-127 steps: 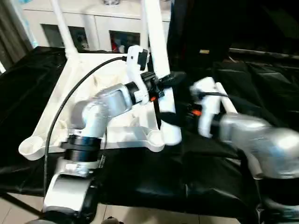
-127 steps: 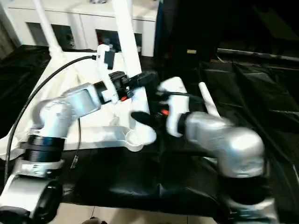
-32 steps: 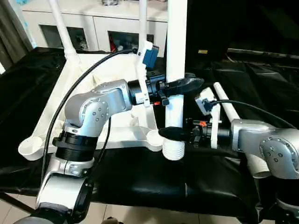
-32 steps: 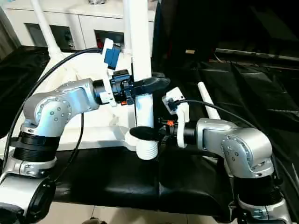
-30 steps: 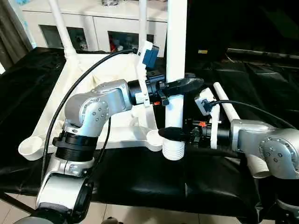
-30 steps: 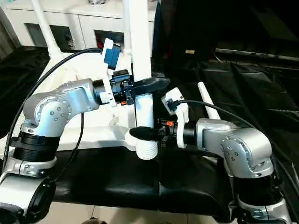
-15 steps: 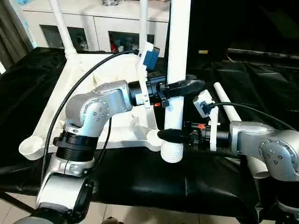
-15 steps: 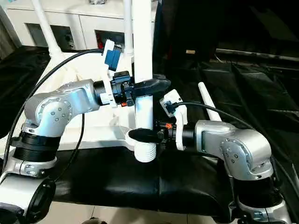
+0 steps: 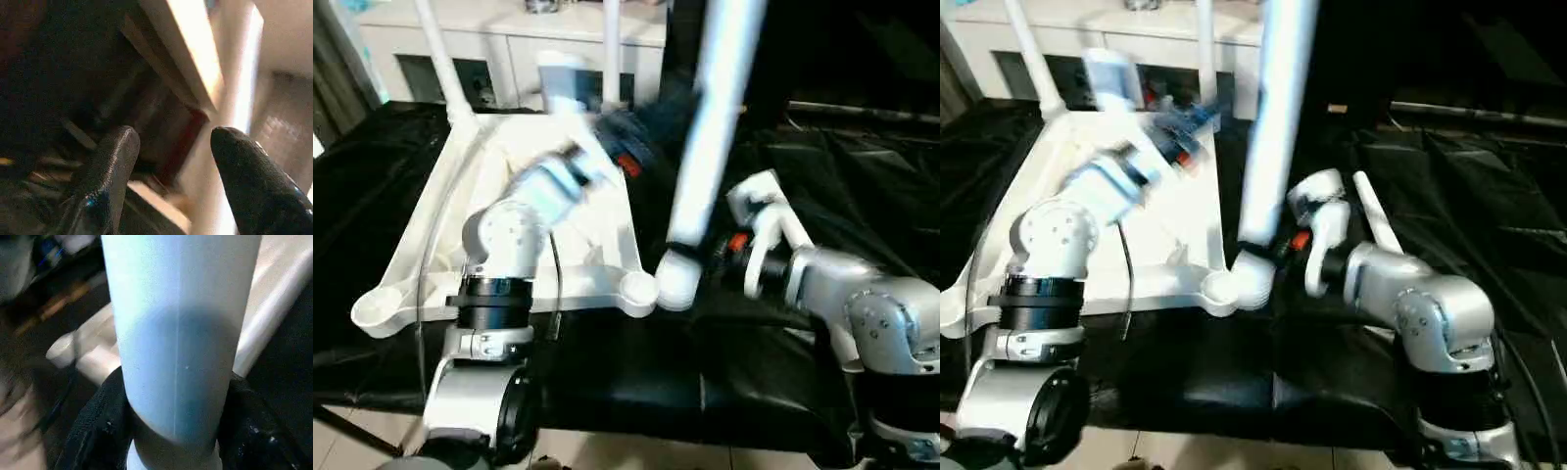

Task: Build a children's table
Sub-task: Pick table leg

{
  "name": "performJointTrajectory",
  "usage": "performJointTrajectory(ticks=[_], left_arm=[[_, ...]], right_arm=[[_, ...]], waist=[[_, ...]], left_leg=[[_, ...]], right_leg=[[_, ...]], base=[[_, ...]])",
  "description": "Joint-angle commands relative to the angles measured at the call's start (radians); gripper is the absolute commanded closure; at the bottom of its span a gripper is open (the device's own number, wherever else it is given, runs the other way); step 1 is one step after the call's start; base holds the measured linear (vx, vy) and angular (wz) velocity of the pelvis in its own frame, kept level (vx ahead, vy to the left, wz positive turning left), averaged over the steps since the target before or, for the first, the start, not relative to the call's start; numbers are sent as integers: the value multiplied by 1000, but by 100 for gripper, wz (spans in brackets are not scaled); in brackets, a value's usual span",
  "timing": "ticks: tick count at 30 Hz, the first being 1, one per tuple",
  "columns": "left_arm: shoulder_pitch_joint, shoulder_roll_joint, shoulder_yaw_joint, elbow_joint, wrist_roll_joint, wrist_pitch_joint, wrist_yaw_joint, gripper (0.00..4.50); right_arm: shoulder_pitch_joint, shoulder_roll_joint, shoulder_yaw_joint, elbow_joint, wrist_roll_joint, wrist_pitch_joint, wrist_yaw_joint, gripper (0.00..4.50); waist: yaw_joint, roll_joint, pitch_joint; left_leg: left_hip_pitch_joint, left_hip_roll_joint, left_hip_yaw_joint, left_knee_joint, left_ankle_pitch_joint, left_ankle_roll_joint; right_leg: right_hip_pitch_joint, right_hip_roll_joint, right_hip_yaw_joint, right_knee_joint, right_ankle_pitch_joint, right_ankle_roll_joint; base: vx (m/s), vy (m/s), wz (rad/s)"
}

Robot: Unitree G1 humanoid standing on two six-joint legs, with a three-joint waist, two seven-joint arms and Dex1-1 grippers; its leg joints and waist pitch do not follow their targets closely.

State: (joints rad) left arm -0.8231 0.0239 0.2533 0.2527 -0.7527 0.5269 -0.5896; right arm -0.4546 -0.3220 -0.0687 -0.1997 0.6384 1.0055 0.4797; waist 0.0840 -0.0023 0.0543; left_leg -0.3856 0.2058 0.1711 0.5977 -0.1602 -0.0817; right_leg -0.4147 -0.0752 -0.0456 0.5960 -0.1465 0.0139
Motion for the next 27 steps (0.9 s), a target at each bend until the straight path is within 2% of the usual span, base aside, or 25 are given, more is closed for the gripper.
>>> performJointTrajectory(ticks=[1,3,4,5,6,7,8,9,10,11,12,13,14,17,21,22,24,27], left_arm=[[3,-6,37,7,-6,-41,45,157],[5,-5,43,9,3,-56,51,157],[36,48,-10,-17,66,-50,4,157],[36,48,-10,-17,66,-50,4,157],[56,87,-72,-25,129,-64,-40,157],[97,190,-239,-30,290,-123,-135,157],[126,271,-362,-24,409,-182,-202,157],[137,304,-411,-20,456,-208,-227,157],[138,306,-415,-19,460,-210,-229,157],[171,394,-512,-11,556,-283,-317,157],[171,394,-512,-11,556,-283,-317,157],[212,452,-543,-24,563,-295,-408,157],[212,452,-543,-24,563,-295,-408,157],[252,522,-589,-23,603,-324,-486,157],[254,562,-638,38,663,-402,-508,157],[251,564,-641,59,676,-409,-511,186],[243,566,-645,100,691,-423,-519,193],[238,569,-648,128,701,-431,-541,215]], right_arm=[[-25,20,-46,12,-29,-57,-70,259],[-27,30,-55,18,-39,-70,-93,259],[-29,56,-58,57,-95,-140,-157,259],[-29,56,-58,57,-95,-140,-157,259],[-26,60,-50,71,-127,-175,-174,259],[-19,53,-25,94,-177,-213,-192,259],[-11,36,6,106,-215,-234,-195,259],[-6,27,21,111,-231,-242,-195,259],[-6,27,22,111,-232,-243,-195,259],[11,13,57,125,-273,-280,-194,259],[11,13,57,125,-273,-280,-194,259],[29,9,79,127,-284,-303,-174,260],[29,9,79,127,-284,-303,-174,260],[43,14,88,119,-274,-312,-141,260],[45,18,95,135,-287,-330,-134,260],[46,19,96,135,-287,-330,-131,260],[49,19,103,136,-290,-336,-126,260],[55,16,112,135,-297,-344,-118,260]], waist=[[-3,5,-79],[-3,8,-79],[-3,6,-79],[-3,9,-80],[-6,5,-79],[-1,4,-80],[-1,-4,-80],[2,5,-79],[-4,5,-76],[-4,3,-77],[-2,3,-77],[-1,4,-76],[-2,5,-76],[-4,3,-74],[-4,4,-68],[-3,3,-68],[-4,7,-68],[-5,4,-69]], left_leg=[[18,-1,2,-63,-232,-33],[17,-1,2,-63,-225,-32],[17,0,2,-65,-214,-32],[18,1,1,-67,-214,-33],[17,2,2,-67,-214,-34],[19,6,-2,-72,-204,-35],[16,7,-3,-74,-201,-29],[17,8,-5,-74,-206,-37],[20,7,0,-74,-209,-47],[18,7,0,-74,-203,-51],[22,8,1,-74,-205,-55],[21,8,2,-76,-220,-59],[20,8,2,-76,-220,-58],[22,9,4,-78,-239,-53],[27,8,5,-80,-285,-57],[27,8,4,-80,-293,-57],[28,8,2,-81,-303,-62],[28,7,2,-80,-314,-63]], right_leg=[[55,-34,19,-76,-308,-132],[54,-34,19,-74,-302,-136],[51,-35,20,-71,-291,-137],[50,-35,20,-70,-292,-135],[52,-33,20,-69,-289,-132],[51,-39,22,-67,-296,-115],[50,-38,22,-73,-310,-96],[48,-38,23,-67,-321,-80],[46,-38,27,-66,-322,-74],[48,-40,28,-66,-310,-83],[45,-40,28,-65,-308,-87],[45,-43,30,-62,-300,-105],[45,-43,31,-60,-292,-111],[43,-41,32,-56,-282,-133],[36,-43,34,-65,-352,-124],[36,-44,33,-68,-374,-119],[36,-45,33,-67,-393,-113],[34,-46,34,-70,-407,-111]], base=[[0,0,0],[0,0,0],[0,0,0],[0,0,0],[0,0,0],[0,0,0],[0,0,0],[0,0,0],[0,0,0],[0,0,0],[0,0,0],[0,0,0],[0,0,0],[0,0,0],[0,0,0],[0,0,0],[0,0,0],[0,0,0]])
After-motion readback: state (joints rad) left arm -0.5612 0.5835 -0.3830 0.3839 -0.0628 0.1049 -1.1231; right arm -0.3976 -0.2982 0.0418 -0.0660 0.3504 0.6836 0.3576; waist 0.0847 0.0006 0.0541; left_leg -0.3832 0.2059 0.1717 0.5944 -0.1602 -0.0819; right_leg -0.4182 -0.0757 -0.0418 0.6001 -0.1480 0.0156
